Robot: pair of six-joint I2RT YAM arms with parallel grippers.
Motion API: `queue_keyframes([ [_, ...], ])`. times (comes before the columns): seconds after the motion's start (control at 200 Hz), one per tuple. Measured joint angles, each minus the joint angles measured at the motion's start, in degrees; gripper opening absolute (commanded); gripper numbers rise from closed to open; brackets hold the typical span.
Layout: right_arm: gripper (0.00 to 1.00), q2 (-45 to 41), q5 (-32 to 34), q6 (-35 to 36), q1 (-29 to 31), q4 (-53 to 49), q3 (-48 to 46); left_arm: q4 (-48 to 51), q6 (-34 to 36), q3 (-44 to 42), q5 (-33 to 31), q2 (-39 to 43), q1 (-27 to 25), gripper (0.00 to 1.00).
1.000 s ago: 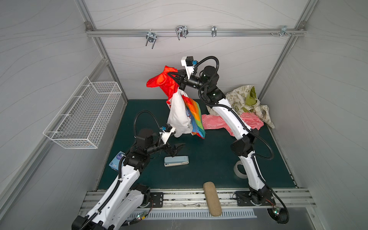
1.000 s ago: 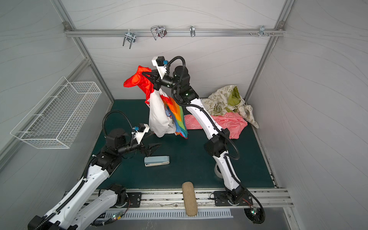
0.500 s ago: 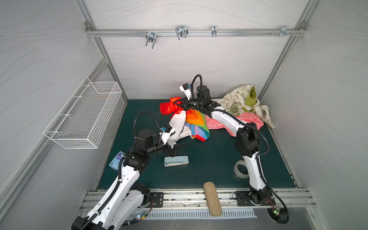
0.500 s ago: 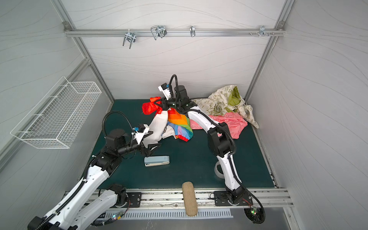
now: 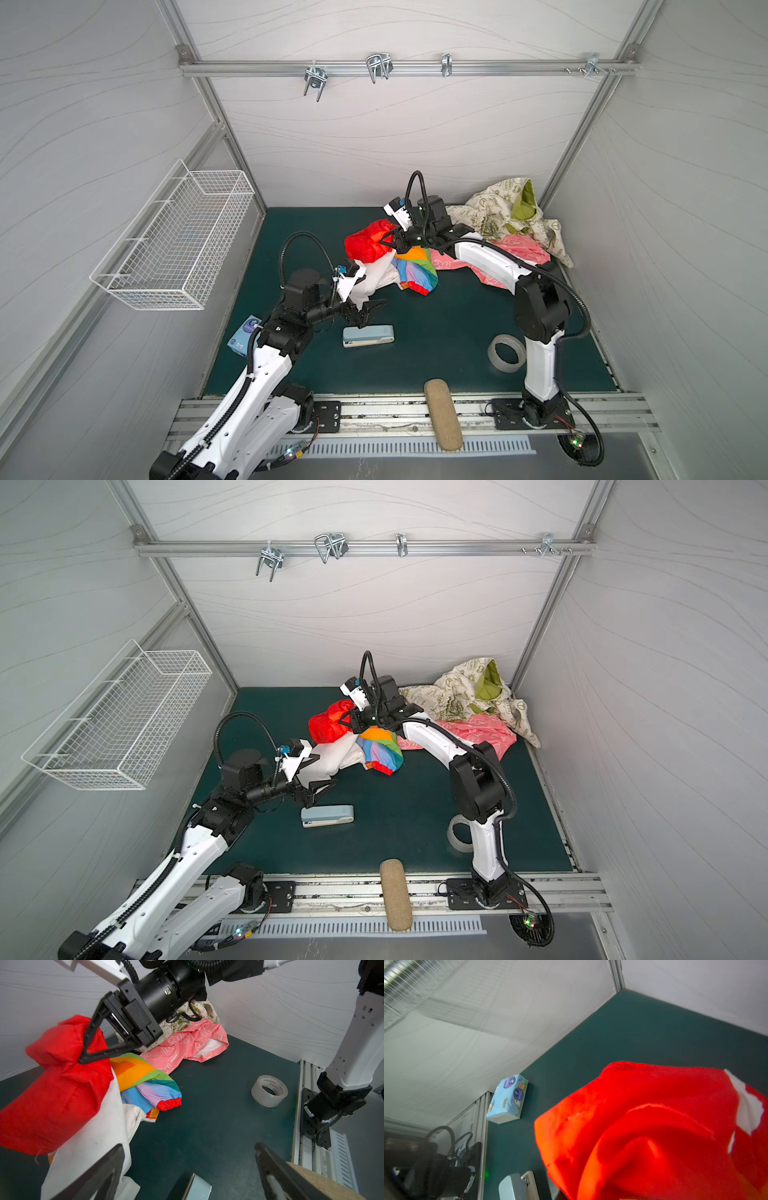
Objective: Pick out a specific cloth from the pile
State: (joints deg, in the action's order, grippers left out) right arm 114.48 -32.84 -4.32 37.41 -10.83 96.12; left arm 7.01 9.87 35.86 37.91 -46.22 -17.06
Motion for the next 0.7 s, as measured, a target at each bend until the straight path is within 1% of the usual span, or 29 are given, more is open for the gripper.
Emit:
queue_keyframes([
  [0.12,0.00,1.25,2.93,1.01,1.11,-5.66,0.00,0.00,0.00,0.00,0.00,0.00,0.00,0.99],
  [0.255,0.00,5.90,6.38,1.16,1.70,-11.02,1.75,0.00,0.00,0.00,0.00,0.00,-0.04,0.99],
  [0.335,0.03,10.58,8.55,1.20,1.73,-14.99,5.01,0.00,0.00,0.00,0.02,0.00,-0.24,0.99],
  [0.425,0.11,15.72,10.84,1.25,1.73,-18.73,9.46,0.00,0.02,0.00,0.00,0.00,-0.26,0.99],
  [0.555,0.12,21.20,13.46,1.36,1.62,-22.10,14.12,0.00,0.02,0.00,0.02,0.00,-0.26,0.99],
  [0.695,0.13,23.74,13.51,1.07,1.57,-23.30,18.12,0.00,0.02,0.00,0.02,0.00,-0.26,0.99],
])
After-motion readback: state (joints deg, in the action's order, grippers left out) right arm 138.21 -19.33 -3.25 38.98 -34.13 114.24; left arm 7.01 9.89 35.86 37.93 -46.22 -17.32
